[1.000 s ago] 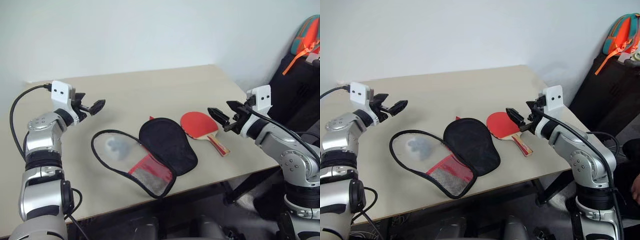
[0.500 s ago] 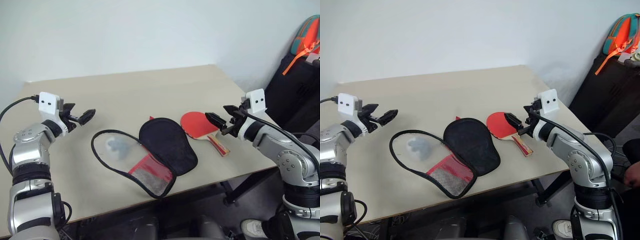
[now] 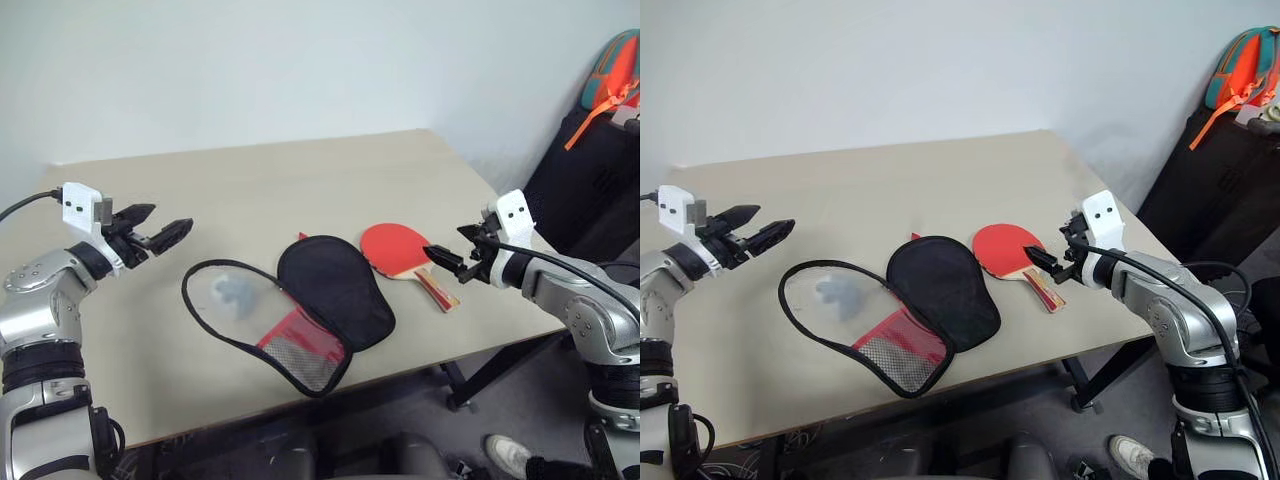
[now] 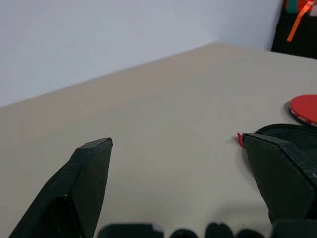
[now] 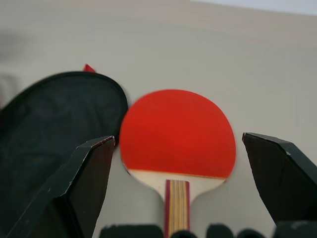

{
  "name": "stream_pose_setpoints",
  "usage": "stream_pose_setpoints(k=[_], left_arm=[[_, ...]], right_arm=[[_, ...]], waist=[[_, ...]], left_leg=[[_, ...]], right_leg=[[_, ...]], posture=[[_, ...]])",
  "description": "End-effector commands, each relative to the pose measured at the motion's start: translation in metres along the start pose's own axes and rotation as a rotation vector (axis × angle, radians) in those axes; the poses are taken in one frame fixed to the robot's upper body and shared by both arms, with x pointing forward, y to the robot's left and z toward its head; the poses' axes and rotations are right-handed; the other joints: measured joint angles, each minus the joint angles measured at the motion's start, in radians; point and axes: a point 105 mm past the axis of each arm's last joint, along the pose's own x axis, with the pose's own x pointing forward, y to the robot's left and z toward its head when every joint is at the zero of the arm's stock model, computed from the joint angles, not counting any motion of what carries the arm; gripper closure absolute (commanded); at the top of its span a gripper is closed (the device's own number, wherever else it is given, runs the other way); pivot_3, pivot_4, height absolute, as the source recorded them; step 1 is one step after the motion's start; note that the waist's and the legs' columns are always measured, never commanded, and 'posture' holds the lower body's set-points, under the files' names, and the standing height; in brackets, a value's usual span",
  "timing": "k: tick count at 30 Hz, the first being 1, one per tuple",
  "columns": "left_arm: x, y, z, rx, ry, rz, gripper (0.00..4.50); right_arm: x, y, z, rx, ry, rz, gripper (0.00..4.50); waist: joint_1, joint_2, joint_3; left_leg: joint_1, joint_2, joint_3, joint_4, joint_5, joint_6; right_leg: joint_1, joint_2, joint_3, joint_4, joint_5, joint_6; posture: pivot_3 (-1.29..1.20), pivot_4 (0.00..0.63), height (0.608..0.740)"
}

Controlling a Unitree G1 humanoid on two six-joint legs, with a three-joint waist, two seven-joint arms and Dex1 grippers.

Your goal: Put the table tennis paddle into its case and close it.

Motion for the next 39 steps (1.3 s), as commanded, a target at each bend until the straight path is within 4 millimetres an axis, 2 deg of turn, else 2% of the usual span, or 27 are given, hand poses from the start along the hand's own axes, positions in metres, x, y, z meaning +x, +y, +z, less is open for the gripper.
stream_pose_setpoints(k=[1,7,12,18,25,32,35,39], left_arm=[[0.001,-0.006,0.018,0.033,-0.043,-0.04,0.05],[0.002,-0.015,0.022,-0.02,-0.066,-0.097,0.05],[-0.006,-0.026,0.023,-0.073,-0.056,-0.171,0.05],[-0.01,-0.033,0.023,-0.086,-0.057,-0.198,0.05],[-0.008,-0.037,0.022,-0.084,-0.06,-0.218,0.05],[-0.006,-0.037,0.022,-0.078,-0.068,-0.216,0.05],[-0.005,-0.039,0.02,-0.078,-0.068,-0.218,0.0],[-0.003,-0.04,0.018,-0.08,-0.069,-0.221,0.0]], right_arm=[[-0.001,0.0,0.02,-0.015,-0.048,0.012,0.0],[0.002,-0.009,0.009,-0.04,0.006,-0.009,0.0],[0.014,-0.009,-0.023,-0.007,0.138,-0.02,0.0],[0.029,-0.006,-0.05,0.02,0.204,-0.022,0.0],[0.047,-0.006,-0.065,0.045,0.219,-0.049,0.0],[0.053,-0.011,-0.072,0.06,0.226,-0.099,0.0],[0.056,-0.013,-0.072,0.062,0.223,-0.119,0.62],[0.057,-0.014,-0.071,0.065,0.218,-0.129,2.0]], waist=[[0.001,0.0,0.0],[0.001,0.0,0.0],[-0.003,0.0,0.0],[-0.003,0.0,0.0],[-0.003,0.0,0.0],[-0.005,0.0,0.0],[-0.007,0.0,0.0],[-0.018,0.0,0.0]], left_leg=[[0.0,0.0,0.0,0.0,0.0,0.0],[0.0,0.0,0.0,0.0,0.0,0.0],[0.0,0.0,0.0,0.0,0.0,0.0],[0.0,0.0,0.001,0.0,0.0,0.0],[0.0,0.0,0.002,0.0,0.0,0.0],[0.0,0.0,0.005,-0.001,0.0,-0.001],[0.001,0.001,0.005,-0.002,0.001,-0.001],[0.001,0.001,0.005,-0.002,0.001,-0.002]], right_leg=[[0.0,0.0,0.0,0.0,0.0,0.0],[0.0,0.0,0.0,0.0,0.0,0.0],[0.0,0.0,0.0,0.0,0.0,0.0],[0.0,0.0,0.0,0.001,0.0,0.0],[0.0,0.0,0.0,0.001,0.0,0.0],[0.0,0.0,0.0,0.001,0.0,0.0],[0.0,0.001,0.0,0.001,0.001,-0.001],[0.0,0.0,0.0,0.001,0.001,-0.002]], posture=[[0.0,0.0,0.715],[0.0,0.0,0.715],[0.0,0.0,0.715],[0.0,0.0,0.715],[0.0,0.0,0.715],[0.0,0.0,0.715],[0.0,0.0,0.715],[0.0,0.0,0.715]])
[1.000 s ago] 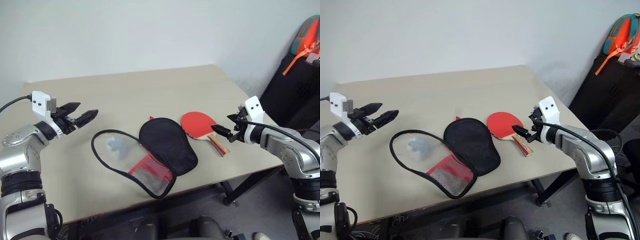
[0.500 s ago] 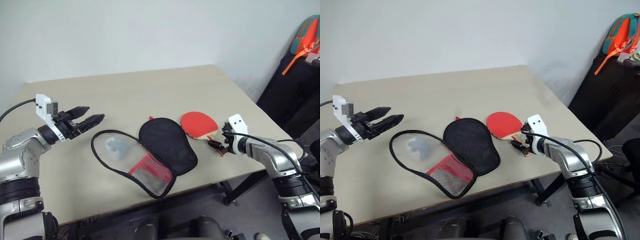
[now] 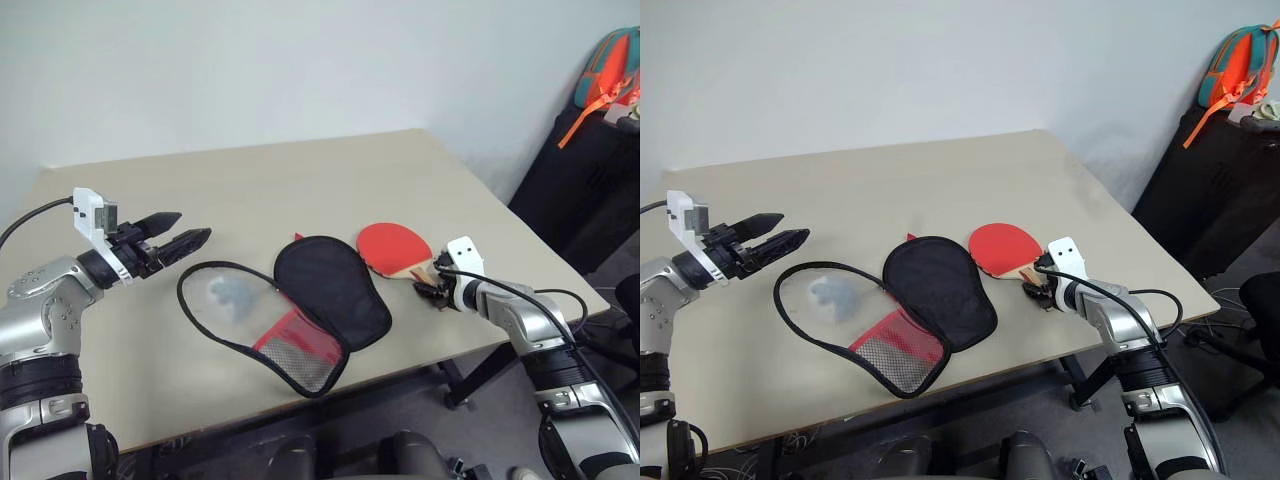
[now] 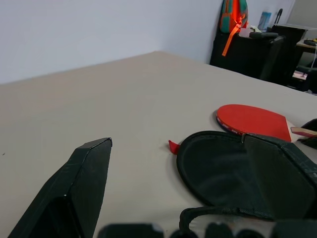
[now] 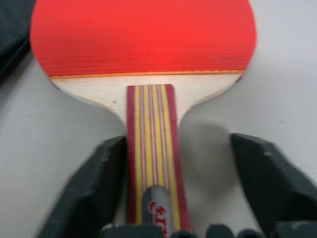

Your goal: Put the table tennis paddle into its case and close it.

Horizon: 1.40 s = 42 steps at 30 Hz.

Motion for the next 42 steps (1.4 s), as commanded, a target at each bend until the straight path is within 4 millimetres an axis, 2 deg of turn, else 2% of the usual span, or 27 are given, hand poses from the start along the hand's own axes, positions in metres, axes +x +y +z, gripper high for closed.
stream_pose_setpoints(k=[1,4,7,12,14,17,20,25,27,32,35,39,42], left_arm=[[0.002,-0.004,0.014,0.044,-0.044,-0.016,0.0],[0.003,-0.004,0.013,0.043,-0.044,-0.016,0.0],[0.005,-0.004,0.012,0.041,-0.043,-0.018,0.0],[0.007,-0.004,0.01,0.041,-0.041,-0.018,0.0],[0.008,-0.004,0.009,0.04,-0.041,-0.02,0.0],[0.011,-0.005,0.008,0.039,-0.039,-0.025,0.0],[0.012,-0.005,0.007,0.039,-0.036,-0.029,0.0],[0.012,-0.005,0.006,0.038,-0.03,-0.033,0.0],[0.012,-0.006,0.005,0.038,-0.025,-0.035,0.0],[0.012,-0.006,0.007,0.042,-0.019,-0.039,0.0],[0.011,-0.006,0.008,0.045,-0.012,-0.041,0.0],[0.01,-0.006,0.008,0.047,-0.007,-0.041,0.0],[0.009,-0.006,0.008,0.046,-0.003,-0.04,0.0]], right_arm=[[-0.003,-0.011,0.019,-0.017,-0.06,-0.061,2.35],[-0.004,-0.011,0.022,-0.018,-0.069,-0.068,3.37],[-0.006,-0.012,0.031,-0.005,-0.104,-0.083,3.37],[-0.014,-0.006,0.067,0.048,-0.234,-0.082,3.37],[-0.016,0.009,0.078,0.046,-0.262,-0.036,3.37],[-0.019,0.046,0.094,0.024,-0.296,0.069,3.37],[-0.022,0.077,0.101,0.01,-0.306,0.137,3.37],[-0.022,0.12,0.093,0.008,-0.273,0.24,3.37],[-0.02,0.132,0.085,0.012,-0.251,0.264,3.37],[-0.014,0.14,0.065,0.018,-0.192,0.27,3.37],[-0.008,0.14,0.045,0.031,-0.125,0.269,3.37],[0.0,0.144,0.021,0.033,-0.056,0.28,3.37],[0.004,0.147,0.015,0.025,-0.042,0.283,3.37]], waist=[[-0.007,0.0,0.0],[-0.008,0.0,0.0],[-0.008,0.0,0.0],[-0.012,0.001,0.0],[-0.012,0.001,0.0],[-0.014,0.001,0.0],[-0.017,0.001,0.0],[-0.011,0.001,0.0],[-0.01,0.0,0.0],[-0.01,-0.001,-0.001],[-0.012,-0.002,-0.001],[-0.014,-0.002,-0.002],[-0.015,-0.007,-0.004]], left_leg=[[0.0,0.0,0.0,0.0,0.0,0.0],[0.0,0.0,0.0,0.0,0.0,-0.001],[0.0,-0.001,0.0,0.0,0.0,-0.001],[-0.001,-0.001,0.001,-0.002,0.001,-0.002],[-0.001,-0.001,0.001,-0.002,0.001,-0.002],[-0.001,0.001,0.001,-0.004,0.001,-0.002],[-0.001,0.001,0.001,-0.004,0.002,-0.003],[-0.001,0.0,0.002,-0.005,0.002,-0.003],[-0.001,0.0,0.002,-0.006,0.002,-0.004],[-0.001,-0.004,0.004,-0.016,0.008,-0.014],[-0.001,-0.005,0.004,-0.024,0.013,-0.023],[-0.001,-0.004,0.004,-0.025,0.014,-0.024],[0.0,-0.001,0.003,-0.023,0.014,-0.024]], right_leg=[[0.0,0.0,0.0,0.0,0.0,0.0],[0.0,-0.001,0.0,0.0,0.0,0.0],[0.0,-0.001,0.0,0.0,0.001,-0.001],[-0.002,-0.001,0.001,0.0,0.002,-0.003],[-0.002,0.0,0.001,0.0,0.002,-0.003],[-0.003,0.001,0.001,0.0,0.002,-0.004],[-0.003,0.002,0.001,0.0,0.003,-0.005],[-0.003,0.001,0.0,0.001,0.003,-0.005],[-0.003,0.0,0.0,0.001,0.003,-0.005],[-0.007,-0.003,0.0,0.002,0.004,-0.006],[-0.011,-0.003,0.001,0.0,0.004,-0.009],[-0.012,0.004,-0.001,0.001,0.001,-0.015],[-0.01,0.012,-0.001,0.0,0.001,-0.015]], posture=[[0.0,0.0,0.715],[0.0,0.0,0.715],[0.0,0.0,0.715],[0.0,0.0,0.715],[0.0,0.0,0.715],[0.0,0.0,0.715],[0.0,0.0,0.715],[0.0,0.0,0.715],[0.0,0.0,0.715],[0.0,0.0,0.715],[0.0,0.0,0.715],[0.0,0.0,0.715],[0.0,0.0,0.715]])
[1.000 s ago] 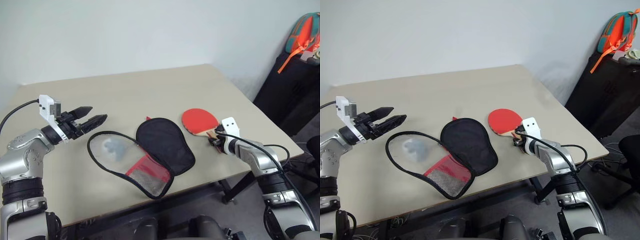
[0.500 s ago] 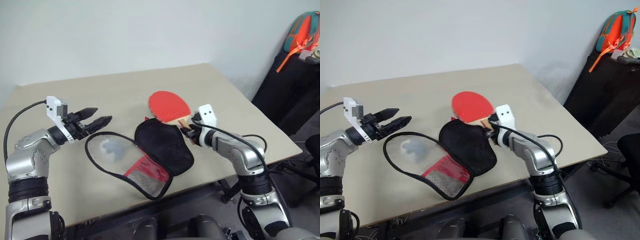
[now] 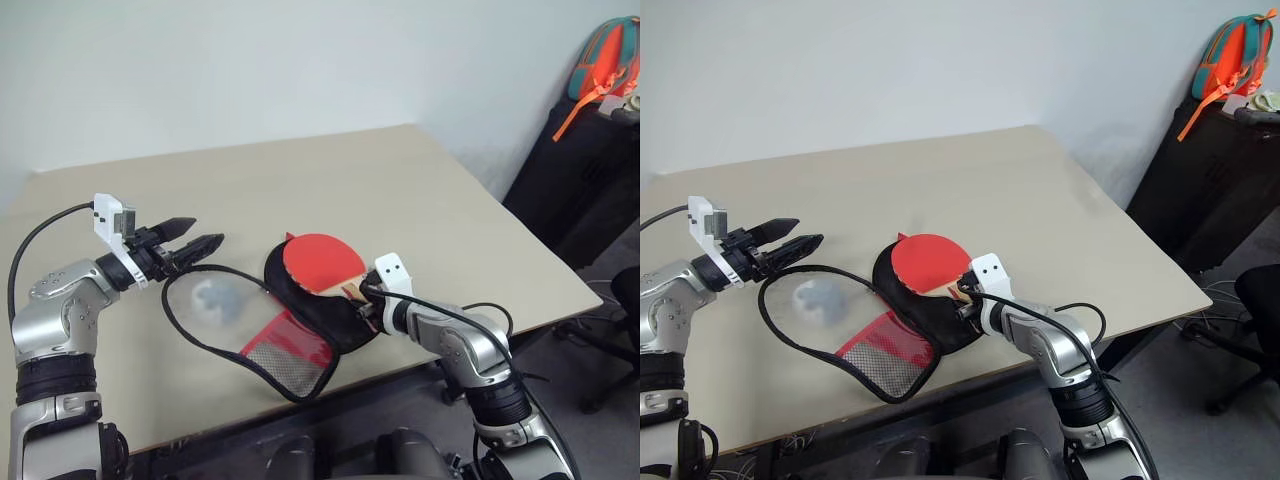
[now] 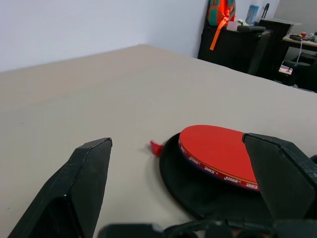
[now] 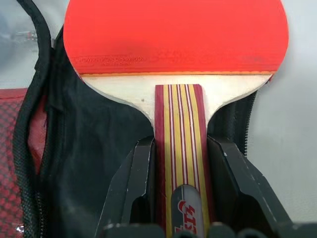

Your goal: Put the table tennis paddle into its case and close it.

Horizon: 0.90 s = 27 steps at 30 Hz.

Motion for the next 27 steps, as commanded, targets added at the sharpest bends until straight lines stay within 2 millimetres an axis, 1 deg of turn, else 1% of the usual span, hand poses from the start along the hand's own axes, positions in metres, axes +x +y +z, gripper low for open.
stream_pose_setpoints(k=[1,5,10,13,16,24,27], left_arm=[[-0.001,-0.001,0.019,0.061,-0.018,-0.005,0.0],[-0.002,-0.002,0.018,0.059,-0.016,-0.002,0.0],[-0.003,-0.002,0.017,0.057,-0.017,0.005,0.0],[-0.003,-0.002,0.017,0.058,-0.019,0.008,0.0],[-0.004,-0.001,0.018,0.059,-0.021,0.012,0.0],[-0.006,0.0,0.018,0.061,-0.026,0.025,0.0],[-0.007,0.001,0.019,0.061,-0.028,0.031,0.0]], right_arm=[[0.004,0.003,-0.003,-0.011,0.004,0.014,3.37],[0.005,0.008,0.006,-0.033,-0.016,0.028,3.37],[0.004,0.017,0.02,-0.067,-0.05,0.062,3.37],[0.006,0.026,0.019,-0.075,-0.041,0.094,3.37],[0.008,0.027,0.018,-0.083,-0.036,0.093,3.37],[0.014,0.029,0.021,-0.105,-0.034,0.096,3.37],[0.017,0.022,0.022,-0.105,-0.036,0.068,3.37]], waist=[[0.0,-0.004,-0.002],[0.001,-0.011,-0.007],[0.002,-0.012,-0.008],[0.001,-0.012,-0.008],[0.002,-0.012,-0.008],[0.005,-0.012,-0.008],[0.004,-0.012,-0.008]], left_leg=[[0.0,0.001,-0.001,0.001,0.0,0.0],[0.0,0.005,-0.002,0.003,0.0,0.0],[0.0,0.008,-0.002,0.004,0.0,0.0],[0.0,0.013,-0.002,0.006,0.0,0.001],[0.0,0.014,-0.002,0.007,-0.001,0.001],[-0.001,0.015,-0.003,0.011,-0.001,0.002],[-0.001,0.015,-0.003,0.011,-0.001,0.002]], right_leg=[[0.0,0.001,0.0,0.0,-0.001,0.0],[0.001,0.004,0.0,0.0,-0.002,-0.001],[0.001,0.004,0.0,0.0,-0.002,-0.001],[0.001,0.005,0.0,0.001,-0.002,-0.002],[0.001,0.006,-0.001,0.001,-0.002,-0.002],[0.003,0.005,-0.002,0.002,-0.003,-0.002],[0.002,0.005,-0.002,0.002,-0.003,-0.002]], posture=[[0.0,0.0,0.715],[0.0,0.0,0.715],[0.0,0.0,0.715],[0.0,0.0,0.715],[0.0,0.0,0.715],[0.0,0.0,0.715],[0.0,0.0,0.715]])
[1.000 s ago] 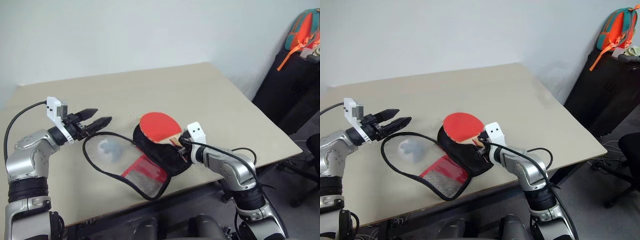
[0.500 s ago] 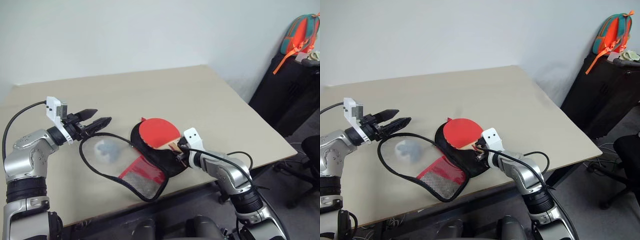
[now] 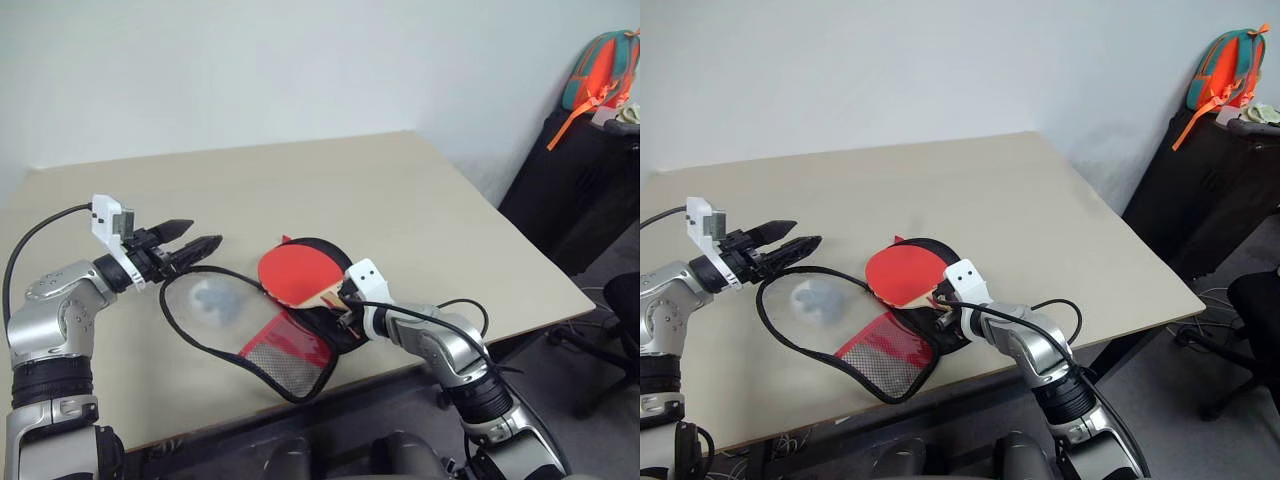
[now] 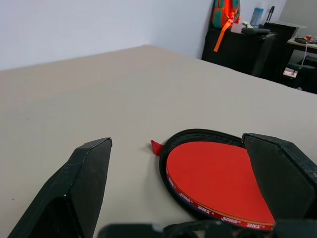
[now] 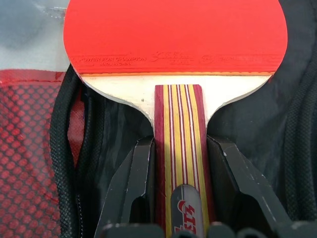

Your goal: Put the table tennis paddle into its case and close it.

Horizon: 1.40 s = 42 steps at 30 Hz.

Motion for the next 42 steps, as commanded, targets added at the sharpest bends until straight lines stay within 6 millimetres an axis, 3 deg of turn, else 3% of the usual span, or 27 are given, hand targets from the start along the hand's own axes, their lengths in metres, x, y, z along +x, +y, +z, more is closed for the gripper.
stream_pose_setpoints(k=[1,18,30,31,35,39,42], left_arm=[[-0.005,0.0,0.02,0.061,-0.043,0.009,0.0],[-0.003,0.0,0.016,0.054,-0.037,-0.002,0.0],[-0.001,0.0,0.016,0.051,-0.038,-0.005,0.0],[-0.001,0.0,0.016,0.05,-0.038,-0.006,0.0],[-0.001,0.0,0.016,0.05,-0.04,-0.006,0.0],[-0.005,0.0,0.017,0.05,-0.033,-0.019,0.0],[-0.012,0.0,0.019,0.034,-0.023,-0.042,0.0]], right_arm=[[-0.001,-0.008,0.022,-0.033,-0.076,-0.032,3.37],[-0.009,-0.023,0.015,-0.035,-0.066,-0.094,3.37],[-0.002,-0.028,0.02,-0.022,-0.066,-0.125,3.37],[-0.002,-0.028,0.021,-0.017,-0.067,-0.126,2.81],[-0.006,-0.028,0.026,0.001,-0.083,-0.116,1.67],[-0.028,-0.028,0.039,0.0,-0.143,-0.084,0.22],[-0.058,-0.027,0.054,-0.013,-0.22,-0.022,0.02]], waist=[[0.0,0.0,0.0],[0.001,0.0,0.0],[0.001,0.0,0.0],[0.001,0.0,0.0],[0.001,0.0,0.0],[0.001,0.0,0.0],[0.001,0.0,0.0]], left_leg=[[0.0,0.0,0.0,0.0,0.0,0.0],[0.0,0.0,0.0,0.001,0.0,0.0],[0.0,0.0,0.0,0.001,0.0,0.0],[0.0,0.0,0.0,0.001,0.0,0.0],[0.0,0.0,0.0,0.001,0.0,0.0],[0.0,0.0,0.0,0.001,0.0,0.0],[0.0,0.0,0.0,0.002,0.0,0.0]], right_leg=[[0.0,0.0,0.0,0.0,0.0,0.0],[0.0,0.0,0.0,0.001,0.0,0.0],[0.0,0.0,0.0,0.002,0.0,0.0],[0.0,0.0,0.0,0.002,0.0,0.0],[0.0,0.0,0.0,0.002,0.0,0.0],[0.0,0.0,0.0,0.002,0.0,0.0],[-0.001,0.0,0.0,0.002,0.0,0.0]], posture=[[0.0,0.0,0.715],[0.0,0.0,0.715],[0.0,0.0,0.715],[0.0,0.0,0.715],[0.0,0.0,0.715],[0.0,0.0,0.715],[0.0,0.0,0.715]])
